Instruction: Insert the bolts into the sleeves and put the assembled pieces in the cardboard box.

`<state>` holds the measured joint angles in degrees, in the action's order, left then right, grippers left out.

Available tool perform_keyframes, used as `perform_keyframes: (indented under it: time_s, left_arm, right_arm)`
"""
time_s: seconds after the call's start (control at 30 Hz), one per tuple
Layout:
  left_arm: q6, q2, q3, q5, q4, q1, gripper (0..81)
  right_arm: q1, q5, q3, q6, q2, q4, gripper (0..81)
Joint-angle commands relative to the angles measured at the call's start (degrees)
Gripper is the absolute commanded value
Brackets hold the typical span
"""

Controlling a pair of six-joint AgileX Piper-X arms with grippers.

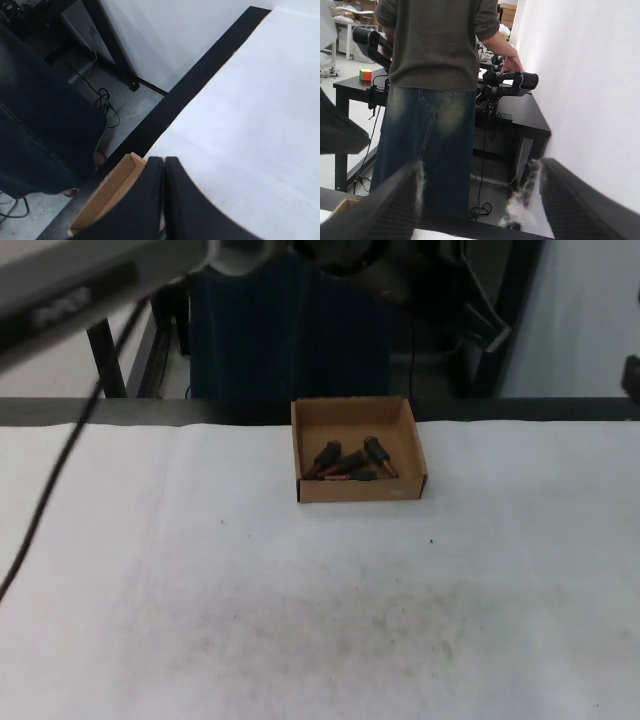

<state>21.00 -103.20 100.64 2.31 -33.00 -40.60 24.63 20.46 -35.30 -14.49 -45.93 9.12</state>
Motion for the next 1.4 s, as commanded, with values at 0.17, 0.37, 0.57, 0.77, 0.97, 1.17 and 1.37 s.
perform_keyframes:
  time_s: [0.17, 0.37, 0.57, 0.77, 0.97, 1.17, 1.37]
  left_arm:
    - [-1.50, 18.81, -19.70, 1.64, 2.91, 1.37, 0.8]
    - [-8.89, 35.61, -38.12, 1.63, 11.95, 4.70, 0.8]
    - [-12.18, 53.99, -61.60, 1.28, 36.98, 10.51, 0.8]
    - [-16.41, 67.12, -79.72, -4.51, 52.45, 20.54, 0.8]
    - [-17.14, 71.70, -85.62, -8.42, 50.27, 27.77, 0.8]
    - [-17.14, 76.90, -90.98, -9.50, 49.34, 35.42, 0.8]
    - [-17.14, 81.89, -91.92, -18.83, 45.66, 47.52, 0.8]
  right_arm:
    - [-0.33, -2.48, -0.68, 5.59, 9.07, -12.08, 62.7]
    - [-0.22, -7.93, 2.00, 8.90, 12.15, -15.28, 62.7]
    - [-0.22, -7.93, 5.39, 5.16, 8.45, -13.73, 62.7]
    - [-2.01, -13.01, 5.39, 2.87, 4.84, -2.42, 62.7]
    - [-4.29, -18.49, 12.33, 2.87, 13.20, -2.91, 62.7]
    - [-9.97, -24.45, 22.34, 2.67, 27.43, -3.10, 62.7]
    - [-13.02, -27.62, 27.32, -2.50, 38.76, -5.45, 62.7]
